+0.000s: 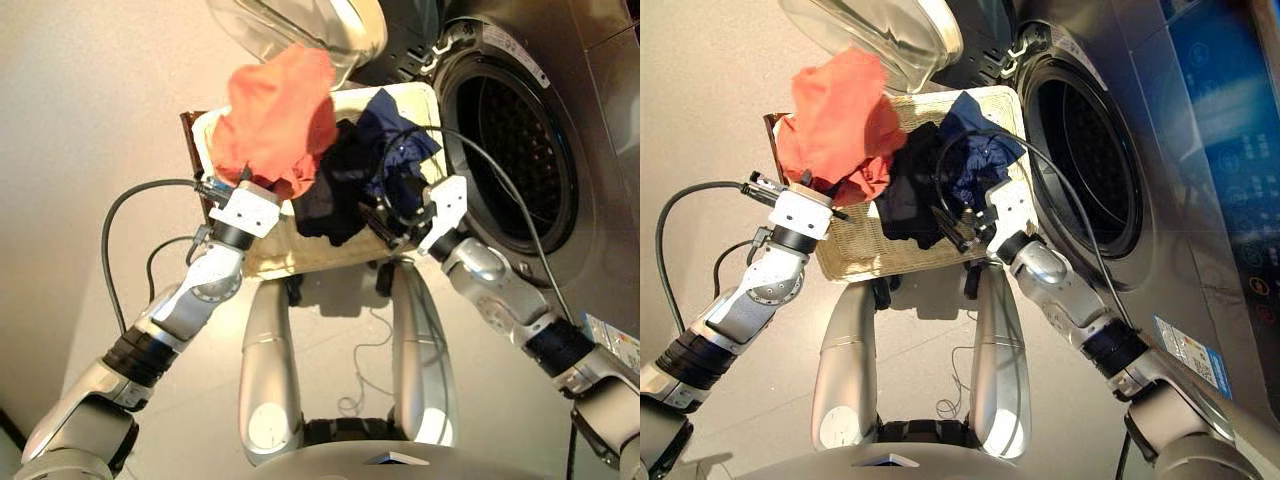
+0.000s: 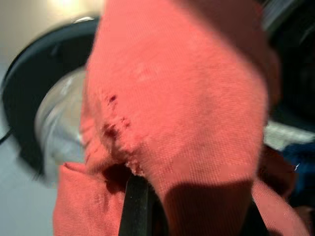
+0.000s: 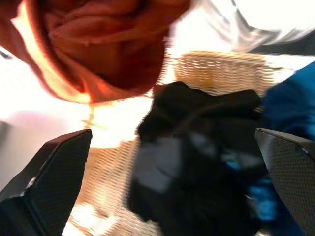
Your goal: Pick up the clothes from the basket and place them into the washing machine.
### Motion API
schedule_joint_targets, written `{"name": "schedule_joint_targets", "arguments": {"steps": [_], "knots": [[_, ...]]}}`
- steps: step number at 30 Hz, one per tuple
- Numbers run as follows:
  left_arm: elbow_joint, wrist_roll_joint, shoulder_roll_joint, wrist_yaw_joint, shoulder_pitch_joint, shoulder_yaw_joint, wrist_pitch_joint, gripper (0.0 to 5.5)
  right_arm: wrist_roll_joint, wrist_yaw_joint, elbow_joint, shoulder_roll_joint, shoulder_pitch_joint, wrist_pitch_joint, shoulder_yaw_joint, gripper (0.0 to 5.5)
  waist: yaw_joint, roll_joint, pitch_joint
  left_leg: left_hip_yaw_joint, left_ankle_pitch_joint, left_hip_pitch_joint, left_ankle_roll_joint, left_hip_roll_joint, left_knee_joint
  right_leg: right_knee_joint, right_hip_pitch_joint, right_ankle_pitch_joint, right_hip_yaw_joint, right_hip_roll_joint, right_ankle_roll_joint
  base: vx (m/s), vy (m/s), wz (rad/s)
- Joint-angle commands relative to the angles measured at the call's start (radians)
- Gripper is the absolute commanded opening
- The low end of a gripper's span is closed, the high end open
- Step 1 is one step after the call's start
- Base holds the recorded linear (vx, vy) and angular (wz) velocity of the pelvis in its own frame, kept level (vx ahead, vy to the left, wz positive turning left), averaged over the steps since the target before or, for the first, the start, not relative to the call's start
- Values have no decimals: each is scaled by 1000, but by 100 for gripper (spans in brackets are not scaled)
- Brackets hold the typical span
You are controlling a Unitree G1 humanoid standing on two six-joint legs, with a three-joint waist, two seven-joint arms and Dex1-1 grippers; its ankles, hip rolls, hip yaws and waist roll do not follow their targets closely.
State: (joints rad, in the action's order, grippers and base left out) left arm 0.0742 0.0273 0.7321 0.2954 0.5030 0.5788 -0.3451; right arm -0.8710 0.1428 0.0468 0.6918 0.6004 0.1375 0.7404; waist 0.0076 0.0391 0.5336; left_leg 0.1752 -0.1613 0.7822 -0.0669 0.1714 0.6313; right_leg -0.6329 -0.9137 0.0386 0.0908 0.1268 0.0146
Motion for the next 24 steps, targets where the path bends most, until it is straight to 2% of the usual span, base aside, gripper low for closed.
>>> {"name": "schedule_joint_targets", "arguments": {"steps": [1, 10, 15, 20, 24], "knots": [[172, -12, 13, -14, 7, 23, -86, 0, -102, 53, -149, 103, 134, 35, 23, 550, -10, -56, -14, -37, 70, -16, -49, 23, -56, 44, 57, 19, -50, 47, -137, 0, 0, 0], [130, -30, 24, -43, 22, 98, -80, 0, -147, 40, -251, 99, 227, 65, 49, 550, -16, -55, -14, -31, 75, -26, -45, 21, -67, 49, 60, 10, -55, 46, -140, 0, 0, 0], [14, -89, 6, -51, 27, 170, -74, 0, -144, 29, -291, 88, 297, 95, 75, 550, -21, -47, -14, -14, 94, -81, -45, 14, -127, 107, 114, -11, -54, 48, -147, 0, 0, 0], [-35, -141, -2, -72, 30, 247, -81, 0, -145, 29, -310, 97, 341, 106, 108, 550, -23, -43, -14, 1, 125, -153, -41, -7, -213, 197, 192, -47, -48, 50, -159, 0, 0, 0], [-53, -229, -29, -66, 50, 294, -87, 0, -164, 20, -245, 65, 326, 96, 120, 550, -22, -53, -27, 12, 168, -231, -34, -44, -337, 308, 265, -90, -41, 54, -168, 31, 20, 5]]}}
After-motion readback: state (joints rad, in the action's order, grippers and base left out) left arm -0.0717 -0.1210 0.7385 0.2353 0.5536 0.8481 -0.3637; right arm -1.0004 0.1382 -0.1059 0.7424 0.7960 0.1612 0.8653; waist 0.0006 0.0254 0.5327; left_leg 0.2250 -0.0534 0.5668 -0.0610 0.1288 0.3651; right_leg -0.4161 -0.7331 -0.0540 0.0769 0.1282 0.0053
